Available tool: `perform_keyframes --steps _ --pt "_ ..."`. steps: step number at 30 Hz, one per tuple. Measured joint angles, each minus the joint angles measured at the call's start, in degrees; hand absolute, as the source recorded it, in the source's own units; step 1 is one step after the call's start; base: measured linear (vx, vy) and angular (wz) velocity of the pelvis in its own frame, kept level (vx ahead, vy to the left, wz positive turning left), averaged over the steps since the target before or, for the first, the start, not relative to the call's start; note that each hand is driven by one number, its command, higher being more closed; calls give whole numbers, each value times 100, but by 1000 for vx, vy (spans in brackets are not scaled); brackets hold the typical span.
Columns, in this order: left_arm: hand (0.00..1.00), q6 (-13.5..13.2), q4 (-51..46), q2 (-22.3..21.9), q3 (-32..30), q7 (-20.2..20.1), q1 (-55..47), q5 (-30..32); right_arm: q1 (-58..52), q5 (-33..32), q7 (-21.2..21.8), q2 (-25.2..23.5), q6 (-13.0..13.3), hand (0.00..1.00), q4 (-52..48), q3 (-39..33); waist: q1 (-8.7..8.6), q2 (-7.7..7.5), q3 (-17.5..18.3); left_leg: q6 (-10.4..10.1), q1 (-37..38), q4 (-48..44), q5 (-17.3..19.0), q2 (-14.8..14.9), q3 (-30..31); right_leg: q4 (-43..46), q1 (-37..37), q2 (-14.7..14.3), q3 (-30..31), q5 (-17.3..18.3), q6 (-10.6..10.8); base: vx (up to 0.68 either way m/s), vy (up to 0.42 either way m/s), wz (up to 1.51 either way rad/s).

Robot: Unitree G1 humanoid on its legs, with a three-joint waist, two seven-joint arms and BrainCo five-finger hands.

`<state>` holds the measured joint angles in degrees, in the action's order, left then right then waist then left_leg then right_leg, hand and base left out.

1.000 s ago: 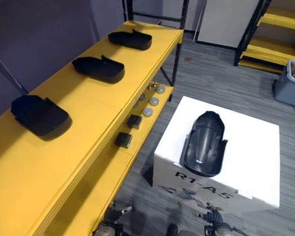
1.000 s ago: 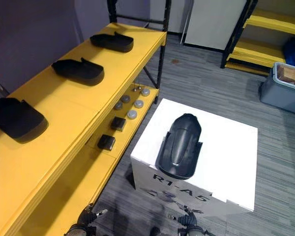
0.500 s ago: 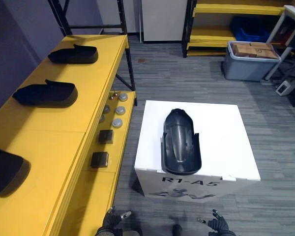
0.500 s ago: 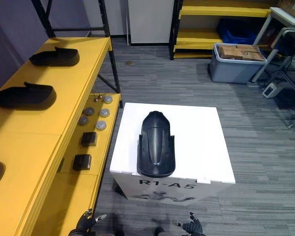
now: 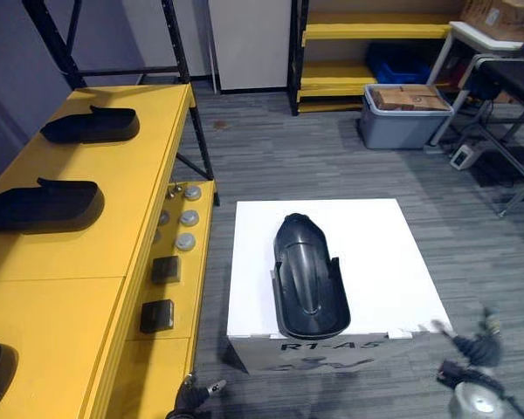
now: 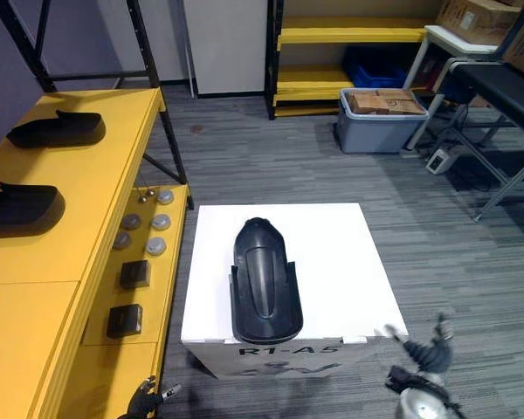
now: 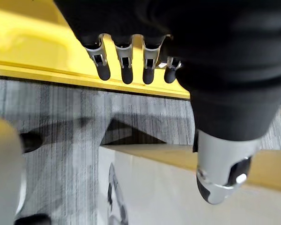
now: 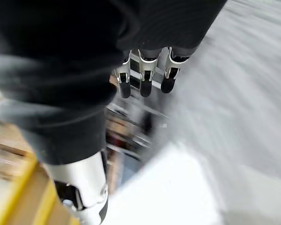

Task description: Walk over and take plastic housings, then place them on the shelf

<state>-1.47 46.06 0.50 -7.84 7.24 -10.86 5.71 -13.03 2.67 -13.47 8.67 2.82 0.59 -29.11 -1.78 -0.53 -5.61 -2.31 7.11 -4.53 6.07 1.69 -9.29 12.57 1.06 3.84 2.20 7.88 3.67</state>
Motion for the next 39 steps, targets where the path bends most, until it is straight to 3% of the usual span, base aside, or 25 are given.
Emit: perform_keyframes --steps 5,11,15,18,21,28,31,32,39 --pt "0 -16 28 62 85 -39 -100 -3 -44 115 219 125 25 0 -1204 209 -95 -57 135 50 -102 48 32 33 169 -97 117 -40 -98 34 -70 -124 -26 6" --pt "0 -123 138 216 336 -143 -52 -7 680 117 548 641 341 0 -1404 1507 -69 -89 244 60 -179 116 37 52 308 -225 154 -74 -137 -141 -82 -86 6 5" --pt "0 -127 140 240 498 -148 16 -5 1386 345 624 670 337 0 -419 2208 97 -64 249 94 -221 111 9 41 328 -449 87 -74 -175 -306 -68 -47 13 2" --pt "0 -124 185 244 555 -139 52 -3 1828 848 558 629 169 0 402 2501 121 -25 254 128 -370 91 -38 25 460 -595 82 -57 -300 -428 -68 -35 -1 18" --pt "0 -105 243 245 665 -118 159 -1 2187 1148 490 417 -64 0 1198 2598 257 21 218 111 -384 91 -106 24 481 -764 -46 -62 -332 -540 -85 -24 -11 10" --pt "0 -105 209 215 708 -30 191 -4 2726 1850 376 29 -534 0 2531 2710 299 111 126 88 -510 206 -260 43 677 -1124 -109 -123 -463 -812 -161 -60 -12 12" --pt "0 -100 210 213 710 -15 213 -1 2945 2075 300 -25 -555 0 2833 2711 335 132 85 74 -539 243 -302 64 686 -1256 -115 -156 -455 -944 -186 -61 4 -3" --pt "0 -100 210 212 709 -14 214 -2 2980 2126 300 -25 -565 100 2893 2712 340 133 84 73 -533 252 -302 69 692 -1291 -134 -163 -459 -969 -189 -68 6 -2" --pt "0 -79 240 211 710 -4 262 2 3201 2476 286 43 -575 100 3126 2705 365 106 20 26 -392 542 -403 133 727 -1612 -285 -246 -479 -1140 -244 -25 0 -1"
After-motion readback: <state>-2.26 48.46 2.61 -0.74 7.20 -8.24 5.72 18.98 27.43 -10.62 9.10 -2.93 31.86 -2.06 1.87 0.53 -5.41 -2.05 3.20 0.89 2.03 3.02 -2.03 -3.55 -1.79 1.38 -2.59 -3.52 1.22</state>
